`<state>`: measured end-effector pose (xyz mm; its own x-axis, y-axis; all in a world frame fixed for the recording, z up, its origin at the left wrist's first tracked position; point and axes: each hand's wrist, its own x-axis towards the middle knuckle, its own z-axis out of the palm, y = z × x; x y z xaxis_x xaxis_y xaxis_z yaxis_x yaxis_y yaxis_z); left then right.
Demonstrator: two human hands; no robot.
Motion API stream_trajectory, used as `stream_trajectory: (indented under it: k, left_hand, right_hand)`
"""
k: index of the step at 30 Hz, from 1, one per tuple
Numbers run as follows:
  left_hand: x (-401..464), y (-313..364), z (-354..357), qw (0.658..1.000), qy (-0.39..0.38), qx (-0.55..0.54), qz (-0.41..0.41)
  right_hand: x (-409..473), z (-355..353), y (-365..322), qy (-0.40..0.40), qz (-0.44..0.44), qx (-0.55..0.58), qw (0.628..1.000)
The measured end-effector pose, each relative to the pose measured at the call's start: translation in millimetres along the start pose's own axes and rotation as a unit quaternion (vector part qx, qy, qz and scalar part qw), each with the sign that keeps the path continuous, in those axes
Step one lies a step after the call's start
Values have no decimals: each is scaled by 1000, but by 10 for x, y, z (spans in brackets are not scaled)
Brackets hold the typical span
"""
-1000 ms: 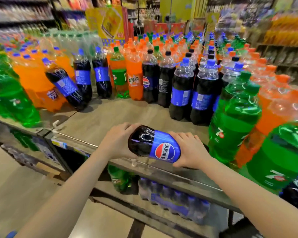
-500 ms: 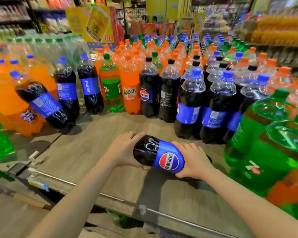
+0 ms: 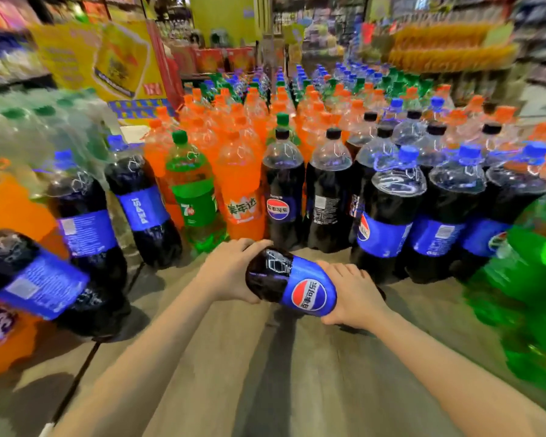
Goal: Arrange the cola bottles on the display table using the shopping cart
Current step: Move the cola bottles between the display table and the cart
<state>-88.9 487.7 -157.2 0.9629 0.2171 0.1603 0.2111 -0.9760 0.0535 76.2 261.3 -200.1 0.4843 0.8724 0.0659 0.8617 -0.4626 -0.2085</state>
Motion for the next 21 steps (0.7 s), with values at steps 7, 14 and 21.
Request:
stream_trajectory:
  k: [7, 14, 21]
  left_hand:
    - [472, -524, -112, 997, 27, 57, 33]
    - [902, -606, -378, 983, 78, 134, 96]
    - [1093, -393, -542, 967, 95, 188, 141]
  right_hand:
    - [540, 87, -129, 32, 34, 68, 997]
    - [850, 198, -160, 83, 84, 116, 986]
    - [999, 34, -250, 136, 60, 181, 972]
